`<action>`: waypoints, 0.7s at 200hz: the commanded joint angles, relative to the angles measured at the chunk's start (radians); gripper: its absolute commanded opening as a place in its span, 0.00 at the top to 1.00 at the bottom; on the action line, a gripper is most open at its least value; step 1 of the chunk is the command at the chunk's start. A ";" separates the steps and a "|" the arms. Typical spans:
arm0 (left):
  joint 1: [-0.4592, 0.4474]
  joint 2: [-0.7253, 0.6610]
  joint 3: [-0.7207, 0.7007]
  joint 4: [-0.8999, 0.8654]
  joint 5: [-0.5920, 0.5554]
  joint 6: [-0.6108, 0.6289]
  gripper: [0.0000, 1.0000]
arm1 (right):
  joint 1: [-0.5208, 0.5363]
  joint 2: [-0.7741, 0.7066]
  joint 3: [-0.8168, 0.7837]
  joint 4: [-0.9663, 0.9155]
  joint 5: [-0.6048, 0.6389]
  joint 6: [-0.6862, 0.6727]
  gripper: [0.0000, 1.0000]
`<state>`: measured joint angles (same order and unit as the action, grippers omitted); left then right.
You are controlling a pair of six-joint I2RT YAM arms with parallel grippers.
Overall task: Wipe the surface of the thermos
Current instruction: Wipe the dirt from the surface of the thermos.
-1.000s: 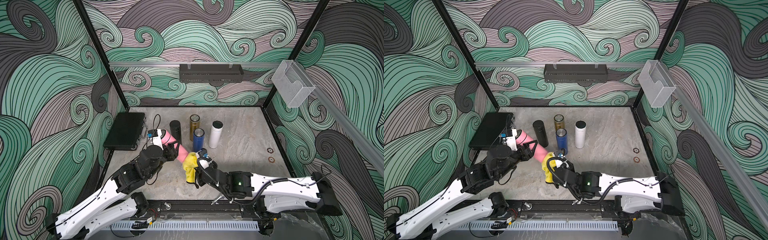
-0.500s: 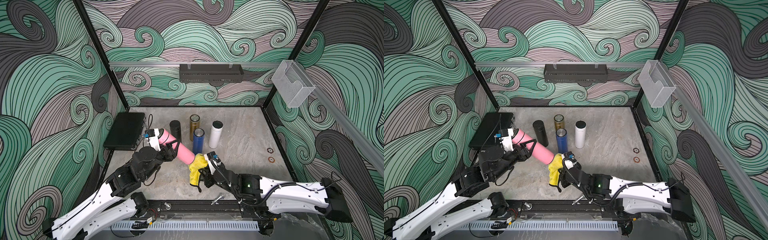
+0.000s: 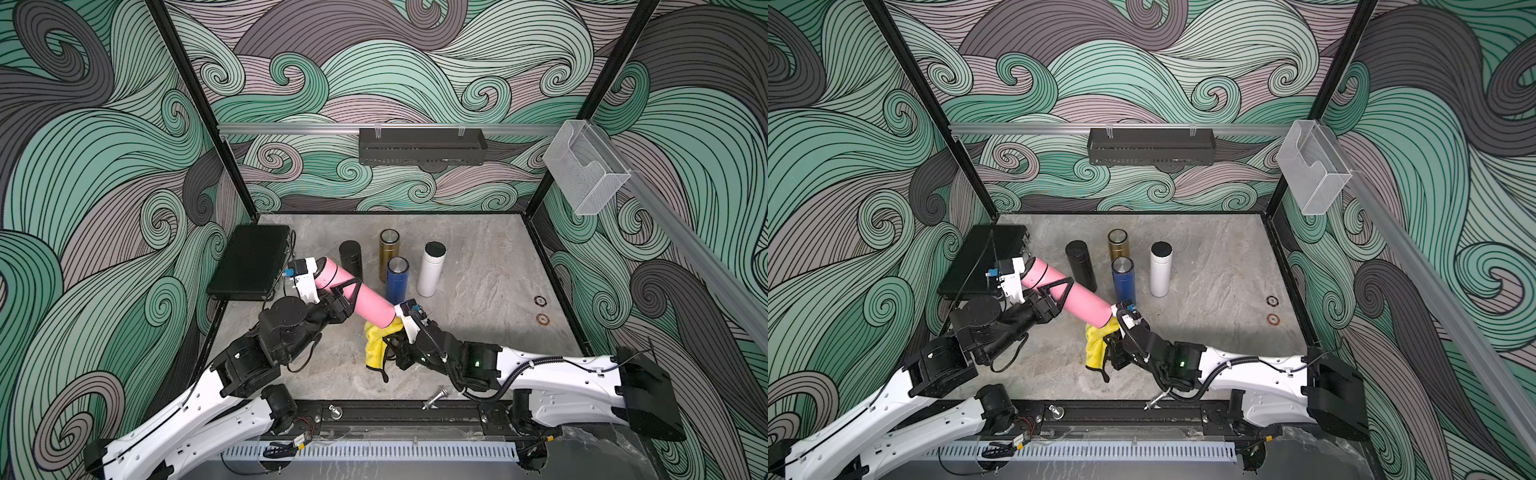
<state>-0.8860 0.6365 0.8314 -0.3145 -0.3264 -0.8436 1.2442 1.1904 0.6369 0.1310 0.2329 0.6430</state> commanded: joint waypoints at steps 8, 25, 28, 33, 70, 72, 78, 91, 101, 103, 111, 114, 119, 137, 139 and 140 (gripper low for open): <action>-0.002 -0.022 0.016 0.063 0.001 -0.011 1.00 | -0.034 -0.059 0.027 0.032 -0.006 -0.021 1.00; -0.002 -0.022 0.009 0.068 0.003 -0.014 1.00 | -0.051 -0.076 0.055 0.012 0.002 -0.054 1.00; -0.002 -0.022 0.008 0.066 0.002 -0.014 1.00 | -0.057 -0.080 0.060 0.008 0.000 -0.057 1.00; -0.002 -0.024 0.006 0.065 0.000 -0.015 1.00 | -0.067 -0.089 0.066 0.003 -0.010 -0.061 1.00; -0.002 -0.034 -0.006 0.037 -0.035 -0.008 1.00 | -0.093 -0.170 0.092 -0.012 -0.015 -0.080 1.00; -0.002 -0.037 -0.009 0.037 -0.037 -0.008 1.00 | -0.094 -0.172 0.092 -0.012 -0.016 -0.081 1.00; -0.002 -0.039 -0.013 0.040 -0.042 -0.007 1.00 | -0.095 -0.175 0.093 -0.013 -0.023 -0.079 1.00; -0.002 -0.041 -0.022 0.049 -0.052 -0.005 1.00 | -0.095 -0.166 0.096 -0.021 -0.041 -0.060 1.00; -0.002 -0.038 -0.027 0.057 -0.058 -0.003 1.00 | -0.095 -0.149 0.083 0.006 -0.069 -0.035 1.00; -0.002 -0.037 -0.028 0.058 -0.059 -0.003 1.00 | -0.095 -0.145 0.081 0.011 -0.075 -0.029 1.00; -0.002 -0.032 -0.029 0.061 -0.066 -0.001 1.00 | -0.093 -0.129 0.071 0.027 -0.100 -0.005 1.00; -0.002 -0.031 -0.030 0.063 -0.069 0.000 1.00 | -0.093 -0.124 0.066 0.034 -0.108 0.003 1.00; -0.002 -0.027 -0.029 0.062 -0.077 0.000 1.00 | -0.089 -0.114 0.058 0.048 -0.128 0.015 1.00; -0.001 -0.014 -0.030 0.065 -0.103 0.002 1.00 | -0.059 -0.098 0.027 0.091 -0.148 0.049 1.00; -0.001 -0.014 -0.030 0.067 -0.106 0.001 1.00 | -0.055 -0.097 0.024 0.094 -0.150 0.051 1.00; -0.002 -0.013 -0.031 0.068 -0.108 0.002 1.00 | -0.053 -0.097 0.022 0.094 -0.151 0.053 1.00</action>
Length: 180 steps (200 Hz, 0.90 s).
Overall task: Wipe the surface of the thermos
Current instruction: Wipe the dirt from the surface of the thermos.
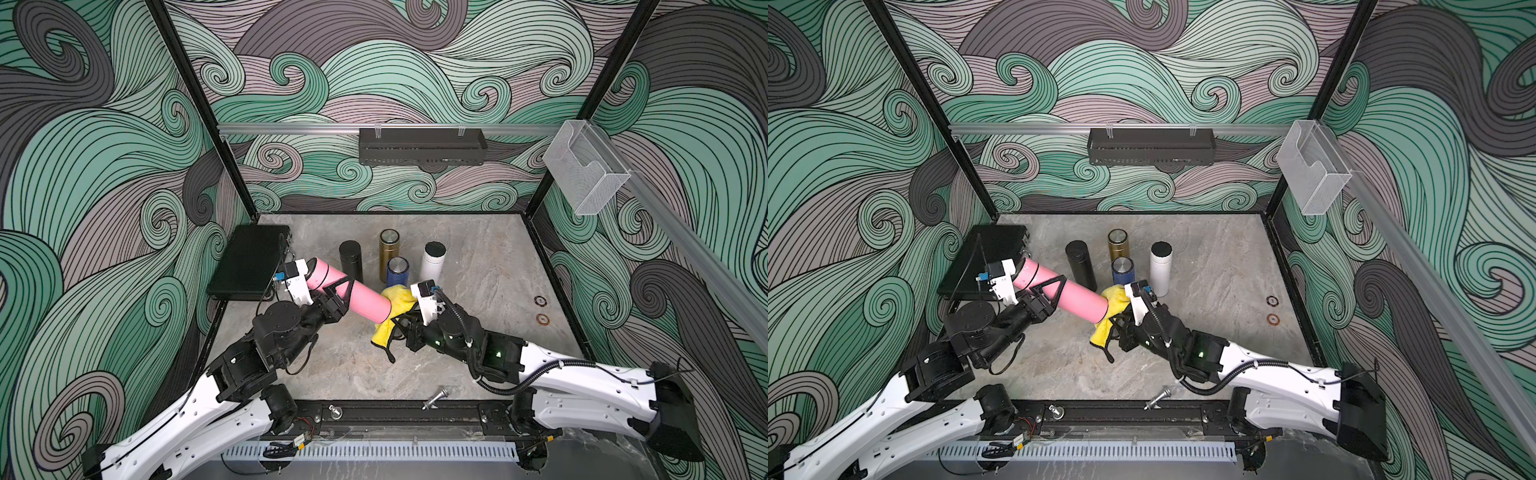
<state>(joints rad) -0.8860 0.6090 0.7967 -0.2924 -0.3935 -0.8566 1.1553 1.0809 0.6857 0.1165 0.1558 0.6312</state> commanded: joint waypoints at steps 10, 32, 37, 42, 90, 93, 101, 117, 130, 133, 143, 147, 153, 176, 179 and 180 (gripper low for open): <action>-0.001 0.016 0.003 0.050 -0.056 0.016 1.00 | 0.060 0.015 -0.032 0.107 -0.072 0.070 1.00; -0.001 0.022 0.004 0.060 -0.080 0.021 1.00 | 0.108 0.003 -0.040 0.081 -0.056 0.068 1.00; -0.001 0.026 0.008 0.058 -0.082 0.023 1.00 | 0.117 -0.007 -0.043 0.073 -0.049 0.065 1.00; -0.001 0.030 0.013 0.053 -0.084 0.025 1.00 | 0.121 -0.013 -0.043 0.067 -0.049 0.060 1.00; -0.001 0.072 0.033 0.062 -0.073 -0.011 1.00 | 0.182 -0.001 0.071 -0.025 0.074 -0.067 1.00; -0.001 0.073 0.034 0.062 -0.071 -0.014 1.00 | 0.185 0.011 0.085 -0.027 0.084 -0.078 1.00; -0.001 0.083 0.043 0.065 -0.066 -0.020 1.00 | 0.188 0.053 0.127 -0.034 0.098 -0.108 1.00; -0.001 0.099 0.062 0.061 -0.060 -0.027 1.00 | 0.199 0.140 0.204 -0.032 0.151 -0.145 1.00; -0.001 0.108 0.070 0.065 -0.052 -0.030 1.00 | 0.208 0.201 0.229 0.036 0.195 -0.179 1.00; -0.001 0.108 0.072 0.065 -0.052 -0.031 1.00 | 0.209 0.209 0.231 0.045 0.207 -0.182 1.00; -0.001 0.112 0.078 0.064 -0.049 -0.033 1.00 | 0.210 0.247 0.247 0.069 0.240 -0.194 1.00; -0.001 0.112 0.081 0.062 -0.047 -0.033 1.00 | 0.210 0.263 0.258 0.058 0.262 -0.193 1.00; -0.001 0.111 0.083 0.060 -0.046 -0.032 1.00 | 0.210 0.276 0.270 0.038 0.293 -0.186 1.00; -0.001 0.095 0.085 0.055 -0.052 -0.026 1.00 | 0.211 0.277 0.259 -0.048 0.390 -0.132 1.00; 0.000 0.093 0.085 0.054 -0.054 -0.024 1.00 | 0.211 0.271 0.251 -0.056 0.399 -0.121 1.00; -0.001 0.092 0.085 0.053 -0.055 -0.024 1.00 | 0.211 0.268 0.247 -0.059 0.402 -0.120 1.00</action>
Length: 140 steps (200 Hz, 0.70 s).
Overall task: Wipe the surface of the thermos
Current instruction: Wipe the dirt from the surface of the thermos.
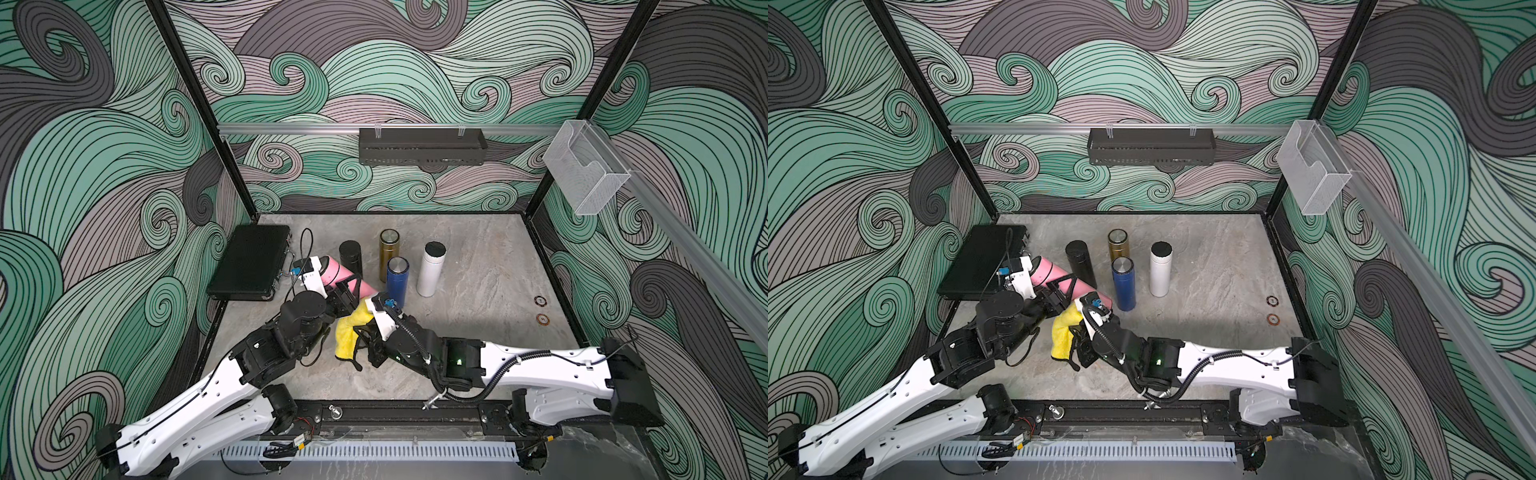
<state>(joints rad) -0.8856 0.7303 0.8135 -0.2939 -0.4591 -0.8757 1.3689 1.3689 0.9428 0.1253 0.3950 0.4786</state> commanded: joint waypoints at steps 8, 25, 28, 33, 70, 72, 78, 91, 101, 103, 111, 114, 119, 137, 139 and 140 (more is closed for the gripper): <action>-0.001 -0.035 0.068 0.052 0.003 0.000 1.00 | -0.002 -0.042 -0.032 -0.099 0.182 0.057 1.00; -0.001 -0.046 0.068 0.047 -0.005 0.012 1.00 | -0.004 -0.102 -0.072 -0.191 0.220 0.115 1.00; -0.001 -0.047 0.069 0.048 -0.006 0.013 1.00 | -0.004 -0.112 -0.080 -0.203 0.223 0.124 1.00; -0.001 -0.048 0.070 0.046 -0.007 0.016 1.00 | -0.004 -0.137 -0.098 -0.222 0.224 0.139 1.00; -0.001 -0.056 0.065 0.065 -0.006 0.036 1.00 | -0.023 -0.291 -0.228 -0.271 0.224 0.214 1.00; -0.001 -0.056 0.065 0.067 -0.003 0.037 1.00 | -0.026 -0.296 -0.233 -0.269 0.223 0.214 1.00; -0.001 -0.057 0.066 0.074 0.000 0.042 1.00 | -0.037 -0.309 -0.247 -0.260 0.212 0.209 1.00; -0.001 -0.057 0.069 0.087 0.014 0.050 1.00 | -0.064 -0.327 -0.268 -0.224 0.186 0.196 1.00; -0.001 -0.055 0.070 0.088 0.019 0.050 1.00 | -0.087 -0.335 -0.278 -0.174 0.151 0.170 1.00; -0.001 -0.057 0.069 0.089 0.021 0.050 1.00 | -0.092 -0.335 -0.278 -0.169 0.144 0.165 1.00; -0.001 -0.058 0.069 0.094 0.023 0.049 1.00 | -0.107 -0.337 -0.274 -0.153 0.126 0.154 1.00; -0.001 -0.060 0.069 0.094 0.025 0.049 1.00 | -0.113 -0.335 -0.272 -0.147 0.121 0.148 1.00; -0.001 -0.063 0.068 0.097 0.027 0.049 1.00 | -0.120 -0.334 -0.268 -0.137 0.108 0.137 1.00; -0.001 -0.079 0.064 0.121 0.041 0.056 1.00 | -0.134 -0.330 -0.260 -0.091 0.067 0.096 1.00; -0.001 -0.080 0.064 0.123 0.042 0.058 1.00 | -0.134 -0.329 -0.260 -0.086 0.061 0.092 1.00; -0.001 -0.082 0.062 0.123 0.042 0.058 1.00 | -0.135 -0.328 -0.259 -0.078 0.055 0.089 1.00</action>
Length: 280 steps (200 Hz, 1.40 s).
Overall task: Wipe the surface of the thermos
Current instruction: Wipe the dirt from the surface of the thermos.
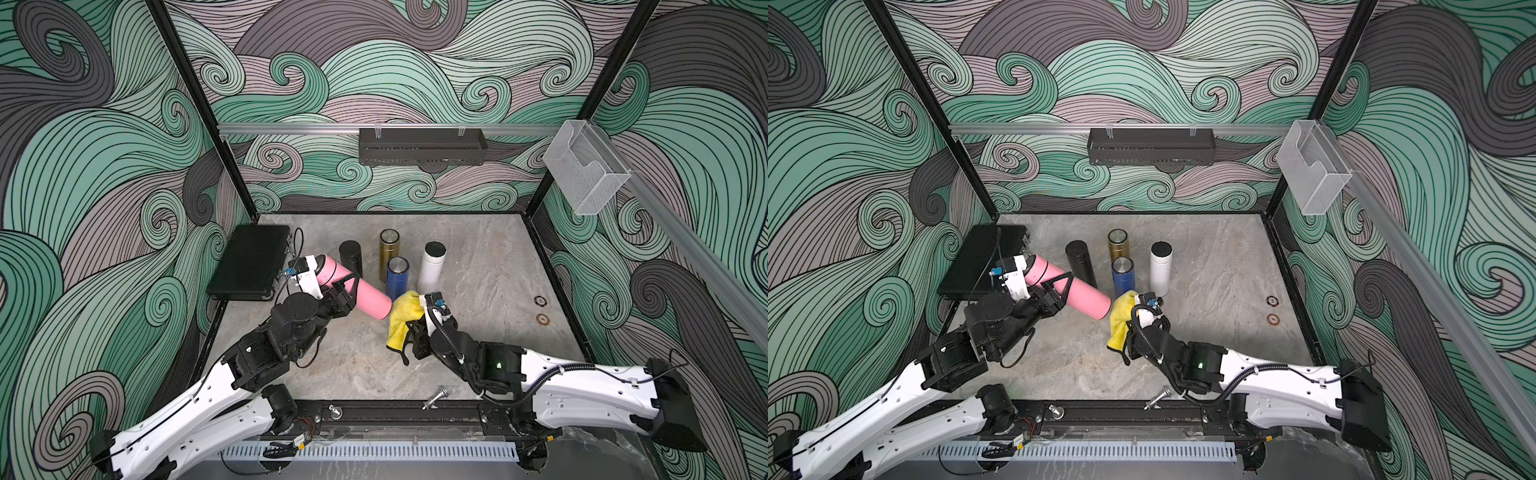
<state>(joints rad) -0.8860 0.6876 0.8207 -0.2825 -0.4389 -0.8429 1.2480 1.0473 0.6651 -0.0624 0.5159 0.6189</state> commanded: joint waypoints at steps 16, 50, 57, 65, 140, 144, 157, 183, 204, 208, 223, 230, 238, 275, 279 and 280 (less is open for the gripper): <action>-0.001 -0.044 0.052 0.120 0.024 0.027 1.00 | -0.019 0.007 0.026 0.154 -0.118 -0.060 1.00; 0.000 -0.062 0.003 0.186 0.041 -0.001 1.00 | -0.019 0.077 0.015 0.303 -0.281 -0.041 1.00; 0.000 -0.065 0.001 0.192 0.041 -0.007 1.00 | -0.019 0.095 0.012 0.338 -0.324 -0.036 1.00; 0.001 -0.063 0.003 0.192 0.041 -0.006 1.00 | -0.013 0.114 0.012 0.365 -0.360 -0.031 1.00; 0.001 -0.051 0.011 0.232 0.116 0.034 1.00 | -0.015 0.072 -0.028 0.406 -0.323 -0.032 1.00; 0.001 -0.050 0.013 0.232 0.127 0.044 1.00 | -0.024 0.059 -0.032 0.398 -0.324 -0.033 1.00; 0.001 -0.049 0.023 0.206 0.151 0.079 1.00 | -0.052 0.010 -0.036 0.360 -0.329 -0.043 1.00; 0.002 -0.082 0.005 0.188 0.157 0.134 1.00 | -0.102 -0.102 -0.037 0.241 -0.331 -0.070 1.00; 0.004 -0.129 -0.021 0.195 0.146 0.184 1.00 | -0.151 -0.195 -0.053 0.150 -0.324 -0.073 1.00; 0.004 -0.138 -0.028 0.198 0.148 0.195 1.00 | -0.162 -0.212 -0.059 0.142 -0.328 -0.069 1.00; 0.005 -0.166 -0.045 0.216 0.167 0.233 1.00 | -0.196 -0.257 -0.084 0.145 -0.349 -0.048 1.00; 0.005 -0.174 -0.049 0.217 0.178 0.249 1.00 | -0.212 -0.269 -0.091 0.157 -0.367 -0.042 1.00; 0.007 -0.182 -0.060 0.235 0.213 0.278 1.00 | -0.225 -0.270 -0.088 0.166 -0.389 -0.041 1.00; 0.010 -0.185 -0.074 0.287 0.332 0.389 1.00 | -0.239 -0.201 -0.050 0.215 -0.511 -0.039 1.00; 0.010 -0.184 -0.077 0.295 0.347 0.402 1.00 | -0.239 -0.189 -0.051 0.227 -0.533 -0.034 1.00; 0.011 -0.184 -0.078 0.297 0.350 0.406 1.00 | -0.240 -0.186 -0.051 0.229 -0.539 -0.033 1.00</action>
<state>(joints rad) -0.8822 0.5129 0.7288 -0.1089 -0.1982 -0.5598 1.0138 0.8127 0.5915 0.1139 0.1028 0.5613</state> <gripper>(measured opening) 0.614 0.098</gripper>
